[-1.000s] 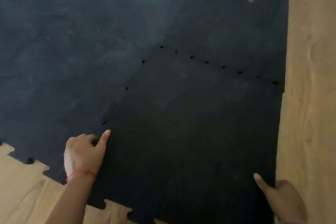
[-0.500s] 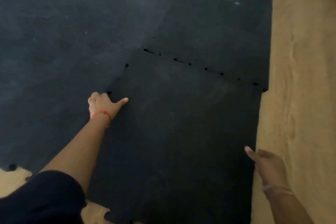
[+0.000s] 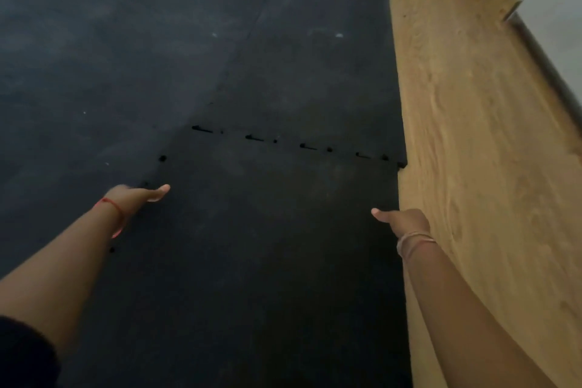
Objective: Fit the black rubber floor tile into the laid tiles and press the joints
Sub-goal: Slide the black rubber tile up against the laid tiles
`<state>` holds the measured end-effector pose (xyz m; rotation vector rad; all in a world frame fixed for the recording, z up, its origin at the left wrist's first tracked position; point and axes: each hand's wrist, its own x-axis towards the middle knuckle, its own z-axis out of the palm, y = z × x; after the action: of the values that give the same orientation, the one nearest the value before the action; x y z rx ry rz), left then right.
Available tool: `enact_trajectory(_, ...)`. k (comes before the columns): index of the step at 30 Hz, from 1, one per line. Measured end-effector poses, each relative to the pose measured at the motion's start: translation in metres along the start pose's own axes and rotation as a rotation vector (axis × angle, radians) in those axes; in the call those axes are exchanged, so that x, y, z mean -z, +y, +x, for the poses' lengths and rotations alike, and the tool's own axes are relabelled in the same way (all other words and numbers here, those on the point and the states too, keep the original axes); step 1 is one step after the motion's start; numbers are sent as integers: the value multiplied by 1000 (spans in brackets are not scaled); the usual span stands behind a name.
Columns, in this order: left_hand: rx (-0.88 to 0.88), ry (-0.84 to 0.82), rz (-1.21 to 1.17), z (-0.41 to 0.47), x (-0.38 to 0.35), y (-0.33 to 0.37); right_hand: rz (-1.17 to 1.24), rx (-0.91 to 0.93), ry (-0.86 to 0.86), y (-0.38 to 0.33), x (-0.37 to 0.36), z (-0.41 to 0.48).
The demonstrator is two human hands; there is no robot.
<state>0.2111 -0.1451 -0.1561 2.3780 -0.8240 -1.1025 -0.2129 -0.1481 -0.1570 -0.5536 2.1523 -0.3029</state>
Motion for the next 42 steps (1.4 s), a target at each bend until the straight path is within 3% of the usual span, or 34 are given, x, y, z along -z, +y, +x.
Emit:
enact_trajectory(5, -97, 162, -13, 1, -1, 5, -4, -93, -113, 8, 20, 16)
enact_trajectory(8, -168, 188, 18, 2, -12, 9, -78, -126, -63, 8, 22, 18)
enact_trajectory(11, -113, 175, 59, 5, -25, 9, -177, -159, 43, 7, 25, 13)
enact_trajectory(17, -83, 175, 77, 8, -21, 5, -164, -123, 134, 12, 15, 24)
enact_trajectory(20, -68, 202, 34, 7, -19, 5, -33, -7, 238, 19, 6, 26)
enact_trajectory(25, -66, 267, -52, -3, -21, -4, -74, 98, 380, 24, -7, 23)
enact_trajectory(30, -116, 284, -5, -10, -22, -6, -72, 62, 382, 21, -7, 22)
enact_trajectory(42, -147, 366, -47, -18, -30, -23, -171, 205, 421, 29, -11, 19)
